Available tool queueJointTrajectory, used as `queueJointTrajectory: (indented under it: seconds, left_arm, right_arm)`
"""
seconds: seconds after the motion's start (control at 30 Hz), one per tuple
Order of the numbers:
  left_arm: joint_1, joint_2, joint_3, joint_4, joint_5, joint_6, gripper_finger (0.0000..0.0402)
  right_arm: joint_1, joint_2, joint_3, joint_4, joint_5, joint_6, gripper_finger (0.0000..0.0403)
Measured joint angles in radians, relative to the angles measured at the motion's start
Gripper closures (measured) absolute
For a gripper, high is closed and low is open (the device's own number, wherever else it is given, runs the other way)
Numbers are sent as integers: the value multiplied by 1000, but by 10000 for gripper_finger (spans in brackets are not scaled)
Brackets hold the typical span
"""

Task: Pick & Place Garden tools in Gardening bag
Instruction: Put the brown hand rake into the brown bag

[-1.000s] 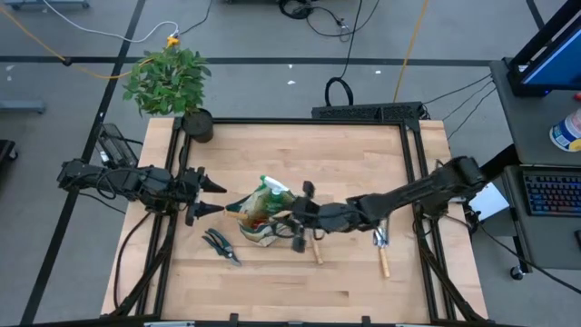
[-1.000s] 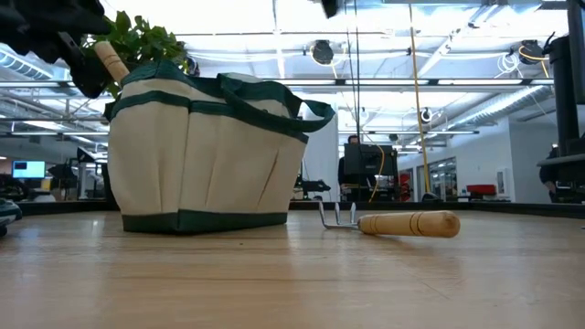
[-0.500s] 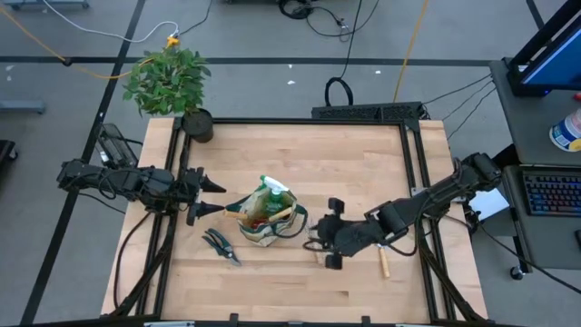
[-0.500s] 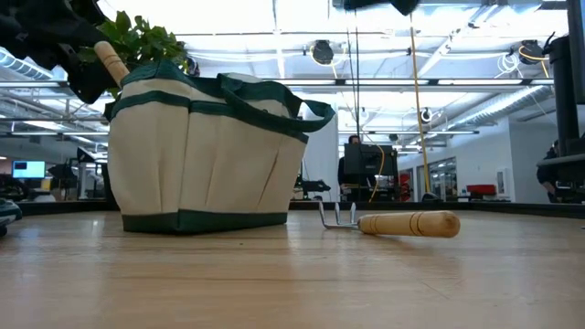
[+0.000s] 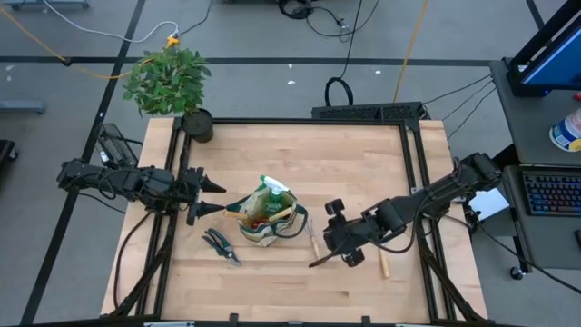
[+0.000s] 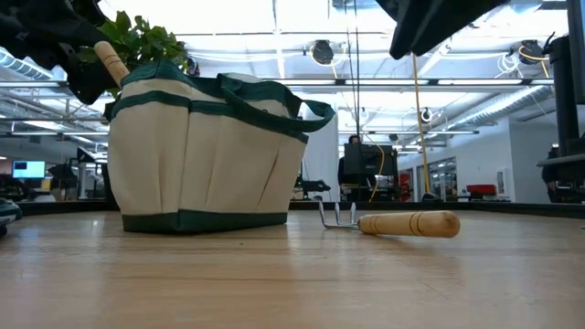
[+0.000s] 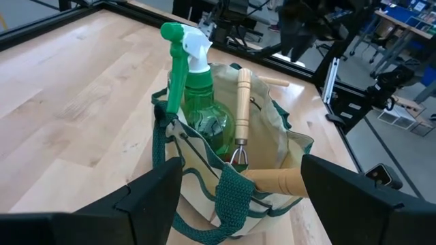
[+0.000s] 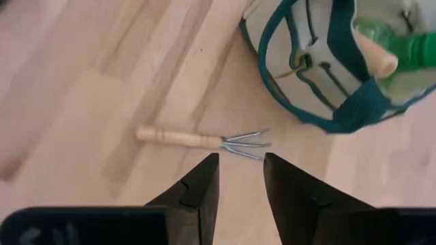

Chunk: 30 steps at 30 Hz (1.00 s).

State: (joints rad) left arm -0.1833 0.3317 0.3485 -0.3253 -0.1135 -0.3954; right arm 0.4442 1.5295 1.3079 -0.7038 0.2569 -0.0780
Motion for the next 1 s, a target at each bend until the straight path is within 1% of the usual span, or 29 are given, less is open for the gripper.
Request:
queueJointTrajectory:
  seconds: [0.13,0.23,0.33,0.43,0.57,0.73,0.87,1.0]
  left_arm:
    - [0,0,0,0,0,-6,94]
    - [0,0,0,0,0,-9,94]
    - [0,0,0,0,0,-11,94]
    - [0,0,0,0,0,-14,94]
    - [0,0,0,0,0,-14,94]
    - [0,0,0,1,0,-14,94]
    - [0,0,0,1,0,-14,94]
    - [0,0,0,1,0,-14,94]
  right_arm:
    - [-28,0,0,-4,-1,-161,301]
    - [-51,0,0,-4,-5,-245,302]
    - [-66,0,0,-3,-54,-323,300]
    - [-67,0,0,12,-79,-386,294]
    - [-63,0,0,44,-90,-509,279]
    - [-62,8,0,82,-161,-626,249]
    - [-62,40,0,121,-162,-745,226]
    - [-61,89,0,146,-204,-844,214]
